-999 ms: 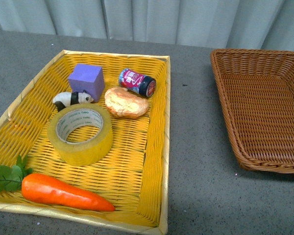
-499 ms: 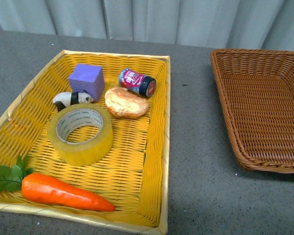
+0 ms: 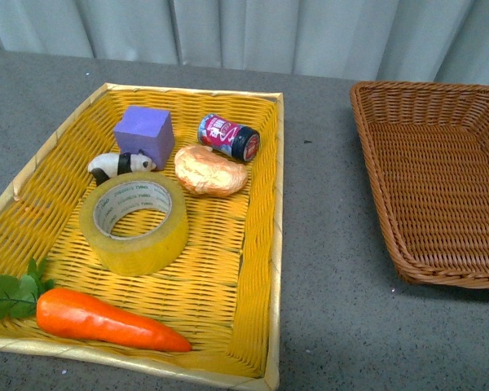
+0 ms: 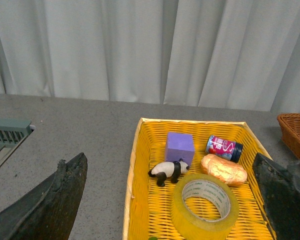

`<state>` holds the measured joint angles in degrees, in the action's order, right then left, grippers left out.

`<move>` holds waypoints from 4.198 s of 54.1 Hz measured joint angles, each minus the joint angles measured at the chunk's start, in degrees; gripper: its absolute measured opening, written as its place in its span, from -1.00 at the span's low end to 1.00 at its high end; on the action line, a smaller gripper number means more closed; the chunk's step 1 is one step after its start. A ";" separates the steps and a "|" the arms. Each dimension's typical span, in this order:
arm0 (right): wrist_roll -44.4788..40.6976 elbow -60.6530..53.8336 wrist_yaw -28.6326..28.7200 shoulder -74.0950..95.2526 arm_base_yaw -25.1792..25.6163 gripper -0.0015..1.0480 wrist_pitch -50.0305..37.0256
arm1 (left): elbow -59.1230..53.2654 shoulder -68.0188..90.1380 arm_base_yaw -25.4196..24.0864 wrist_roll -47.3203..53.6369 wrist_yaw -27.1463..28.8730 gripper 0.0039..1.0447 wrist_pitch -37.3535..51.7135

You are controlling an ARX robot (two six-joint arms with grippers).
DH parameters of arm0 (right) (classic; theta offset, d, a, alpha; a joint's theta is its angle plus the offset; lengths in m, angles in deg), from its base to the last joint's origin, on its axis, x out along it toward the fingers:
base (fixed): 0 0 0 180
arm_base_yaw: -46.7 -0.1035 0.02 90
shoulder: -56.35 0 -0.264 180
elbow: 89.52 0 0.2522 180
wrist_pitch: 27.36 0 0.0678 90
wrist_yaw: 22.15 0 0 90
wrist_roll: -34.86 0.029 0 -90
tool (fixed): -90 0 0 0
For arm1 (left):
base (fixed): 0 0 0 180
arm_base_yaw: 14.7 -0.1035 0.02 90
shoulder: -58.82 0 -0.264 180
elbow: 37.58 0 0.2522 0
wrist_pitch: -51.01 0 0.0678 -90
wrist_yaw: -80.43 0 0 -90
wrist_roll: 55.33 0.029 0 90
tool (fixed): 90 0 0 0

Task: Move tape to another basket

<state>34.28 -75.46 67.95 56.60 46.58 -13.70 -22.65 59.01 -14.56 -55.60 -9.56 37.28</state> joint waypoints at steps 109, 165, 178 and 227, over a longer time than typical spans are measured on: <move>0.00 0.00 0.00 -0.04 0.02 0.83 0.00 | 38.86 109.33 6.08 -7.06 -2.60 0.88 16.35; 0.00 0.00 0.00 -0.04 0.02 0.83 0.00 | 46.03 98.95 18.25 -9.38 -4.26 -0.73 10.47; 0.00 0.00 0.00 -0.04 0.02 0.83 0.00 | 53.09 101.24 24.61 -11.91 -3.48 -0.73 9.64; 0.00 0.00 0.00 -0.04 0.02 0.83 0.00 | 66.03 107.93 31.69 -13.35 -1.03 -0.73 7.41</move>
<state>34.28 -75.46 67.95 56.55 46.60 -13.70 43.38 166.94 17.14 -68.95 -10.59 44.69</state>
